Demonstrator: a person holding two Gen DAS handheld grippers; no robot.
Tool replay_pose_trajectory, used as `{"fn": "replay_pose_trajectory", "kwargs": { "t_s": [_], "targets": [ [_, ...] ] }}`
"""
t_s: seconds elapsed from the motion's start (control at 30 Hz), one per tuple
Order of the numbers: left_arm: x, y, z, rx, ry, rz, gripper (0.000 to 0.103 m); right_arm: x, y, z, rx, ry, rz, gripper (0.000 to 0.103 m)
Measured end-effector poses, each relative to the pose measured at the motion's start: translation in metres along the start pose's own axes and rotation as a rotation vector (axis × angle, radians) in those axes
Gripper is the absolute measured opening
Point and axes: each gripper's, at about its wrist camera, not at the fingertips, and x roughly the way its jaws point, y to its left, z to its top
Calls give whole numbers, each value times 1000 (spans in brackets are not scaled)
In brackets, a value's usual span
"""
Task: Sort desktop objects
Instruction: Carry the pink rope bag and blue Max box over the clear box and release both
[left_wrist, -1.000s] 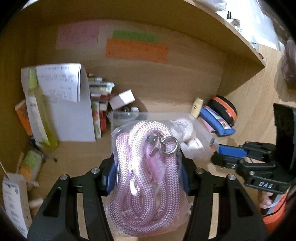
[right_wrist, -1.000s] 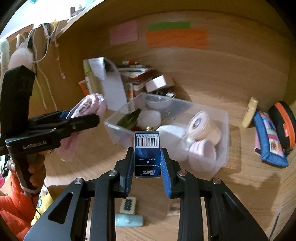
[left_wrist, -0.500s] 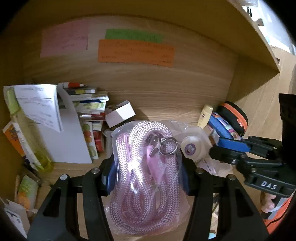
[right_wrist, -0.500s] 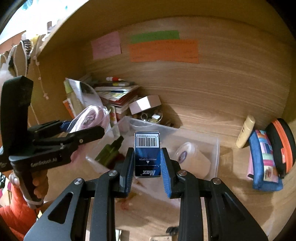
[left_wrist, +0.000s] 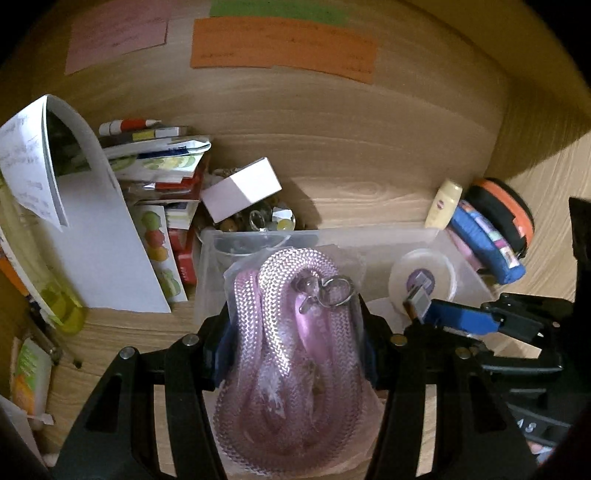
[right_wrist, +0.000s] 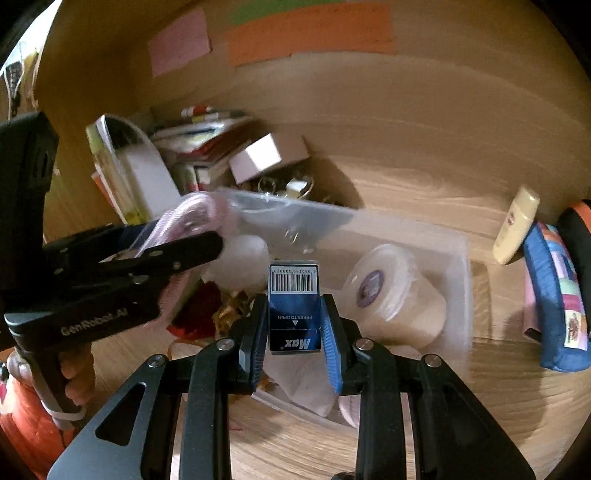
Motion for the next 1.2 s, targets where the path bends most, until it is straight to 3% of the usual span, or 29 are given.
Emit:
{"fn": "replay_pose_trajectory", "kwargs": {
  "t_s": [0.23, 0.6, 0.8, 0.9, 1.03, 1.13, 1.2],
  "targets": [
    [3, -2, -6, 25, 8, 34, 57, 12, 5, -6, -25, 31, -35, 25],
    [10, -5, -12, 24, 46, 56, 62, 9, 10, -6, -61, 1, -77, 28],
    [7, 1, -10, -18, 48, 20, 66, 2, 5, -3, -39, -34, -103, 55],
    [-1, 2, -9, -24, 15, 33, 75, -3, 4, -1, -30, -57, -105, 63],
    [-12, 3, -7, -32, -24, 29, 82, -12, 2, 0, -28, -85, -100, 82],
    [-22, 3, -5, -25, -66, 51, 94, -19, 3, 2, -35, -110, -96, 85],
    [-28, 2, -4, -15, -90, 60, 95, -23, 3, 3, -37, -113, -86, 85]
  ]
}}
